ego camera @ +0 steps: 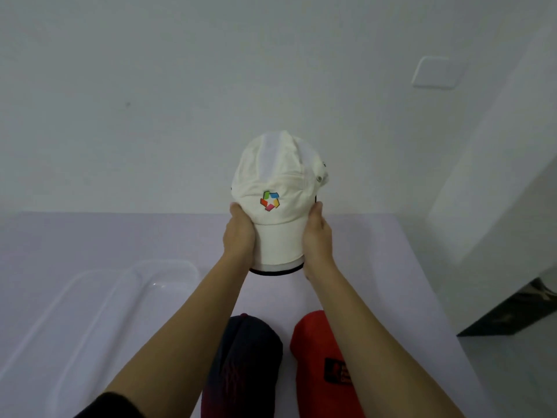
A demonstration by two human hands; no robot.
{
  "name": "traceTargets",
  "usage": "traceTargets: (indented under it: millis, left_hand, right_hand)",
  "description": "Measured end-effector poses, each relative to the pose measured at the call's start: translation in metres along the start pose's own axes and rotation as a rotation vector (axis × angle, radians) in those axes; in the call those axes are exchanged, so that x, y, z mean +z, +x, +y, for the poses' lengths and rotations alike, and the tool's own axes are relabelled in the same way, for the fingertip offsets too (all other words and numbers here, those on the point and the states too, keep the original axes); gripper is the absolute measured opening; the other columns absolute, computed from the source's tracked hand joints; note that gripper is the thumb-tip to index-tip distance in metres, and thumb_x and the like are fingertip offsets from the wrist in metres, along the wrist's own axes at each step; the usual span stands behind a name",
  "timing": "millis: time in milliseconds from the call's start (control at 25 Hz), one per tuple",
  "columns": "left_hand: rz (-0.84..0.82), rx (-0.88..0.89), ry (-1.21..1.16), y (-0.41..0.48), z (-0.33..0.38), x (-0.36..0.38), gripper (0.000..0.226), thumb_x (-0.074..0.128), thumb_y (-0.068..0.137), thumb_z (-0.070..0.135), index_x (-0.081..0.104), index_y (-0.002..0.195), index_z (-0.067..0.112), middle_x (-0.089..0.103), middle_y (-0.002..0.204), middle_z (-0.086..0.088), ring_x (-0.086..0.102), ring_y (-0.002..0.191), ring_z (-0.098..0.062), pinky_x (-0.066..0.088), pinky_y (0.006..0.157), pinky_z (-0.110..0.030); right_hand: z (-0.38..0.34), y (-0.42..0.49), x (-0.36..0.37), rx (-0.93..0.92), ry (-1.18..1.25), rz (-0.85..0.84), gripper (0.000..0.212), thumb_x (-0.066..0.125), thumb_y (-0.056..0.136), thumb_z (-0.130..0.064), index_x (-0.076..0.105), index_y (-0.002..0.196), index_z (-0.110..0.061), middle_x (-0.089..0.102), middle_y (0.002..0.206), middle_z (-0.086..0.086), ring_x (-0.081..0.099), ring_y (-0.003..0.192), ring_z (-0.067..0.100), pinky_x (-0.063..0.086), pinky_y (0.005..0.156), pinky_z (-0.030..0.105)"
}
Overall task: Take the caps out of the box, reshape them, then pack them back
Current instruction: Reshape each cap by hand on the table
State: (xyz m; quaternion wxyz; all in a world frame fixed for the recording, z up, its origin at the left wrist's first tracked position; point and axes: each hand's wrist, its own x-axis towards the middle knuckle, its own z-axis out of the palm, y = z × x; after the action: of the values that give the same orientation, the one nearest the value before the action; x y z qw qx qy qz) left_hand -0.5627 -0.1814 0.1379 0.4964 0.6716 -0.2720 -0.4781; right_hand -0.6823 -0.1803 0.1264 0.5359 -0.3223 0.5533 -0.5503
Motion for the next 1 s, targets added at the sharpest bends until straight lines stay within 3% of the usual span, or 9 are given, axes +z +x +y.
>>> traceTargets:
  millis: [80, 160, 240, 480, 640, 760, 800, 920, 1000]
  left_hand:
    - [0.002, -0.036, -0.116, -0.013, 0.002, 0.002, 0.047, 0.025, 0.09, 0.044, 0.062, 0.102, 0.018, 0.065, 0.105, -0.006, 0.059, 0.097, -0.025, 0.048, 0.091, -0.042]
    - [-0.04, -0.087, -0.212, -0.023, 0.005, 0.004, 0.029, 0.038, 0.09, 0.029, 0.061, 0.087, 0.012, 0.067, 0.092, -0.008, 0.061, 0.084, -0.026, 0.052, 0.078, -0.037]
    - [-0.145, -0.119, -0.311, -0.037, 0.004, 0.005, 0.019, 0.051, 0.084, 0.02, 0.065, 0.089, 0.008, 0.068, 0.09, -0.013, 0.064, 0.079, -0.03, 0.055, 0.078, -0.043]
    - [-0.318, -0.226, -0.54, -0.069, 0.0, 0.001, 0.031, 0.043, 0.097, 0.025, 0.069, 0.095, 0.009, 0.072, 0.075, -0.009, 0.068, 0.062, -0.024, 0.059, 0.06, -0.033]
    - [-0.09, -0.03, -0.238, -0.059, 0.008, -0.011, 0.028, 0.043, 0.092, 0.032, 0.066, 0.094, 0.015, 0.071, 0.095, -0.006, 0.065, 0.092, -0.026, 0.054, 0.081, -0.038]
    - [-0.056, 0.05, -0.108, -0.055, -0.003, -0.016, 0.038, 0.031, 0.094, 0.041, 0.064, 0.094, 0.021, 0.068, 0.101, -0.004, 0.06, 0.1, -0.024, 0.048, 0.093, -0.042]
    - [-0.071, 0.059, -0.111, -0.057, -0.005, -0.016, 0.041, 0.03, 0.094, 0.042, 0.065, 0.095, 0.022, 0.069, 0.103, -0.004, 0.061, 0.1, -0.023, 0.048, 0.093, -0.042]
    - [-0.109, 0.09, -0.224, -0.062, 0.0, -0.015, 0.045, 0.034, 0.093, 0.051, 0.07, 0.096, 0.024, 0.073, 0.099, -0.002, 0.066, 0.095, -0.02, 0.052, 0.087, -0.038]
    - [-0.099, 0.101, -0.3, -0.064, 0.005, -0.014, 0.043, 0.041, 0.09, 0.058, 0.07, 0.088, 0.026, 0.075, 0.088, 0.0, 0.068, 0.088, -0.019, 0.054, 0.081, -0.037]
  right_hand:
    - [0.001, -0.009, -0.003, 0.11, 0.046, -0.016, 0.051, 0.029, 0.094, -0.059, 0.059, 0.115, -0.024, 0.065, 0.106, -0.003, 0.061, 0.1, 0.018, 0.05, 0.083, 0.032]
    - [0.012, -0.017, -0.006, 0.235, 0.181, -0.066, 0.054, 0.033, 0.093, -0.059, 0.062, 0.113, -0.017, 0.07, 0.102, 0.0, 0.066, 0.094, 0.02, 0.053, 0.081, 0.034]
    - [0.02, -0.028, -0.008, 0.275, 0.339, -0.099, 0.048, 0.041, 0.093, -0.055, 0.066, 0.109, -0.017, 0.075, 0.094, 0.002, 0.07, 0.086, 0.021, 0.055, 0.077, 0.037]
    - [0.007, -0.043, -0.009, 0.207, 0.396, -0.207, 0.042, 0.044, 0.092, -0.053, 0.07, 0.096, -0.019, 0.076, 0.091, 0.002, 0.073, 0.084, 0.021, 0.054, 0.077, 0.037]
    - [-0.014, -0.044, -0.03, 0.115, 0.022, -0.125, 0.045, 0.032, 0.095, -0.051, 0.062, 0.109, -0.019, 0.068, 0.11, 0.001, 0.063, 0.099, 0.017, 0.05, 0.082, 0.031]
    - [-0.023, -0.049, -0.035, 0.055, -0.049, -0.131, 0.049, 0.027, 0.097, -0.048, 0.054, 0.127, -0.02, 0.055, 0.126, -0.006, 0.052, 0.113, 0.014, 0.042, 0.095, 0.031]
    - [-0.024, -0.052, -0.034, 0.031, -0.052, -0.11, 0.05, 0.026, 0.097, -0.051, 0.054, 0.126, -0.022, 0.053, 0.122, -0.009, 0.05, 0.111, 0.012, 0.041, 0.094, 0.031]
    - [-0.027, -0.056, -0.032, -0.017, -0.043, -0.019, 0.044, 0.031, 0.093, -0.058, 0.062, 0.094, -0.027, 0.063, 0.107, -0.004, 0.059, 0.098, 0.014, 0.048, 0.085, 0.033]
    - [-0.03, -0.058, -0.031, 0.056, 0.027, -0.023, 0.05, 0.035, 0.09, -0.063, 0.065, 0.099, -0.024, 0.068, 0.103, 0.0, 0.063, 0.095, 0.018, 0.052, 0.083, 0.035]
